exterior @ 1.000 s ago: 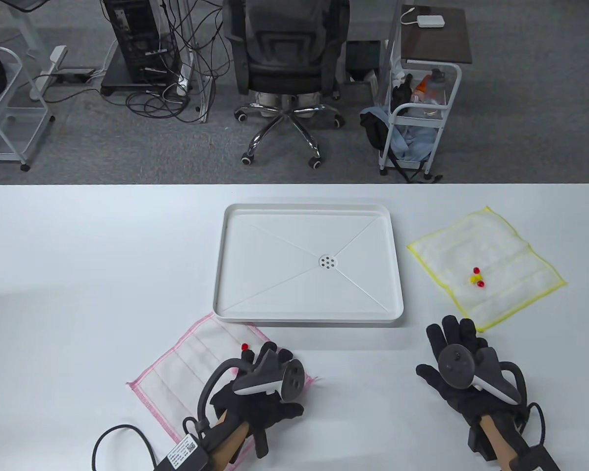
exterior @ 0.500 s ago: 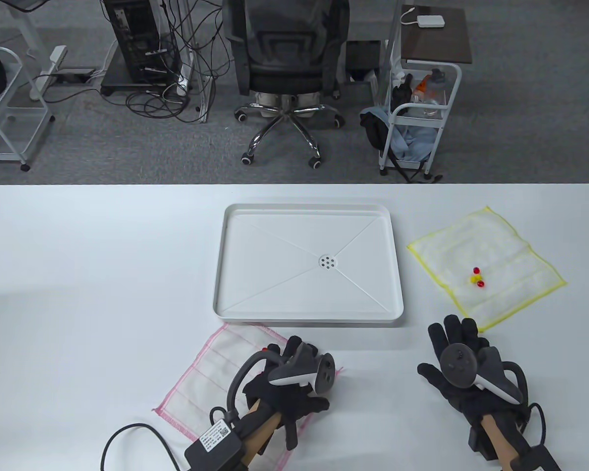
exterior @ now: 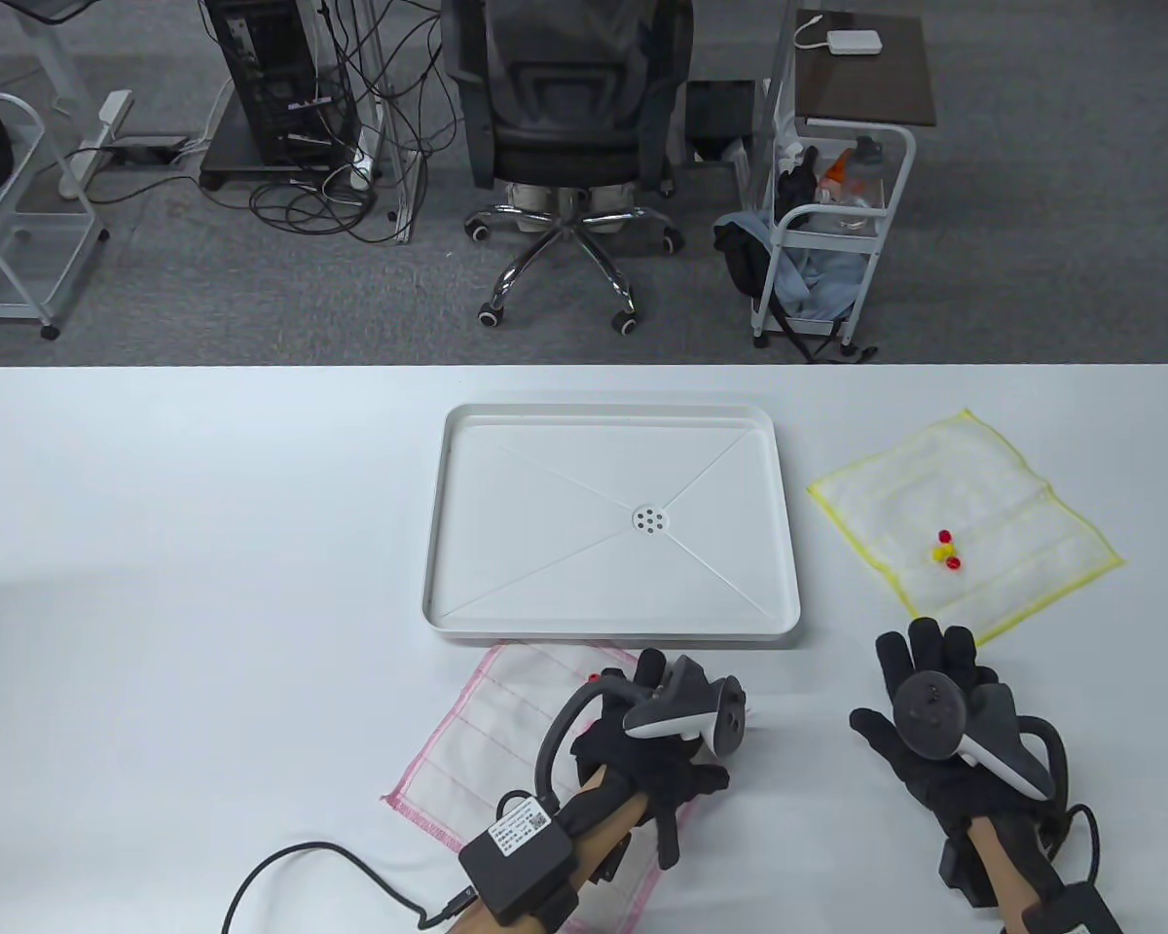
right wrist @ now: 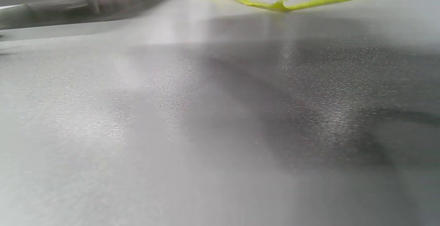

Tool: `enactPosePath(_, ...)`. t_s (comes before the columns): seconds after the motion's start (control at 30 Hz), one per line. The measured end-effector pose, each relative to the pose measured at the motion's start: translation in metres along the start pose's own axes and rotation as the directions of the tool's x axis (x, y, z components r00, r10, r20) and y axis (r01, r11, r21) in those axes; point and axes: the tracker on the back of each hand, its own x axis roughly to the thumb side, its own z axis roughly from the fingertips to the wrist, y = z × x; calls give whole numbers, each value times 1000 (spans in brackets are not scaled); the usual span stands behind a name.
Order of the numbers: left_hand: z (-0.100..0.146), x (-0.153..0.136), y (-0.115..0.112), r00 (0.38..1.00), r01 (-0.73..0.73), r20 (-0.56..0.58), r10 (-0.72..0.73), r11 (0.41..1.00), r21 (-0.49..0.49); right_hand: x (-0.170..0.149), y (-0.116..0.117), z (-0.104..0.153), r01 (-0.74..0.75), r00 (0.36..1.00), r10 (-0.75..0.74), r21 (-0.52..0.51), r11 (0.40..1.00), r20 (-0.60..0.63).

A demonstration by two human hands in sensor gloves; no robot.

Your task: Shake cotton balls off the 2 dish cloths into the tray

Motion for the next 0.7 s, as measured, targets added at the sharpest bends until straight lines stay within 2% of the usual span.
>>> enactPosePath(0.2,-9,13,10,998,-47,37,48,999,-26,-7,0,-2,14,1000,-14,-1,1000,-27)
enactPosePath(0.27,0,12,15,992,-70,108,71,998,-5,-8,0,-2,13,999,-13,-2,1000,-34)
enactPosePath(0.33,19,-1,20,974,-136,188,128,990,34,-8,-2,-2,44,999,-45,-40,998,-16)
enactPosePath(0.4,37,-16,23,961,-184,224,160,979,91,-6,-6,1,73,997,-72,-88,993,11)
enactPosePath(0.47,62,-39,20,952,-239,241,189,950,201,-1,-10,6,84,996,-78,-123,989,47)
enactPosePath(0.57,94,-74,0,952,-283,226,208,878,387,17,-16,16,94,990,-80,-121,988,120)
enactPosePath(0.63,109,-100,-19,956,-293,124,268,815,500,38,-17,23,122,978,-101,-107,987,180)
enactPosePath(0.7,112,-119,-36,938,-293,4,348,784,547,61,-15,25,133,969,-113,-80,988,220)
